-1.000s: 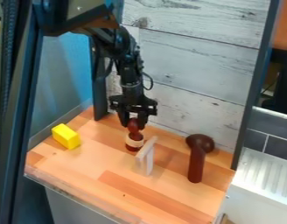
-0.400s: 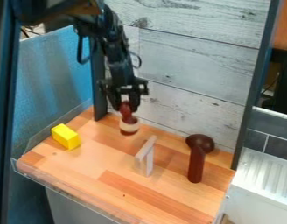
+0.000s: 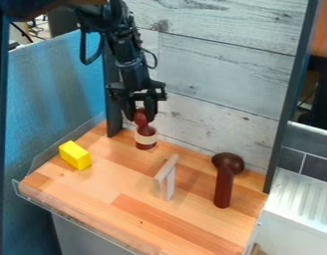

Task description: The machine moves the object

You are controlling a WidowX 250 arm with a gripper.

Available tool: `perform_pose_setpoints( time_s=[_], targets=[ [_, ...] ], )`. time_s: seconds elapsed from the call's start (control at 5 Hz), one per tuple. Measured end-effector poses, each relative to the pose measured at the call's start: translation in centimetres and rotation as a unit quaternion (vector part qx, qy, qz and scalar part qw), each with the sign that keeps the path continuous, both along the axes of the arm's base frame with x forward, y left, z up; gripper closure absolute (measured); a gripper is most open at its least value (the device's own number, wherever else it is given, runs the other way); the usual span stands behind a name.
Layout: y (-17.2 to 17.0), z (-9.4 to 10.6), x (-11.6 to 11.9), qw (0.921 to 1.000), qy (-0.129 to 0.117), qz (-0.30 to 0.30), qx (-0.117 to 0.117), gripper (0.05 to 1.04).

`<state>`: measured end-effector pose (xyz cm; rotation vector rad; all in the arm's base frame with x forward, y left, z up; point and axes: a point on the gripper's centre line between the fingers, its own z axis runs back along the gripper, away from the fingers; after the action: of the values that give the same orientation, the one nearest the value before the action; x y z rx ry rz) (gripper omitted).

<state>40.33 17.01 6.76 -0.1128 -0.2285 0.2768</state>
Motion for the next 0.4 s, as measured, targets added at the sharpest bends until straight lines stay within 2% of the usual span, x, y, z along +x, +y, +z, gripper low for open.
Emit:
perform_pose_setpoints(
  time_s=[0.2,0.4],
  targets=[
    [-0.17,1.82,-0.49,0.9999,-0.001,-0.006,-0.014,0.529],
    [-0.81,2.23,-0.87,0.9995,0.003,-0.018,-0.026,0.529]
  ],
)
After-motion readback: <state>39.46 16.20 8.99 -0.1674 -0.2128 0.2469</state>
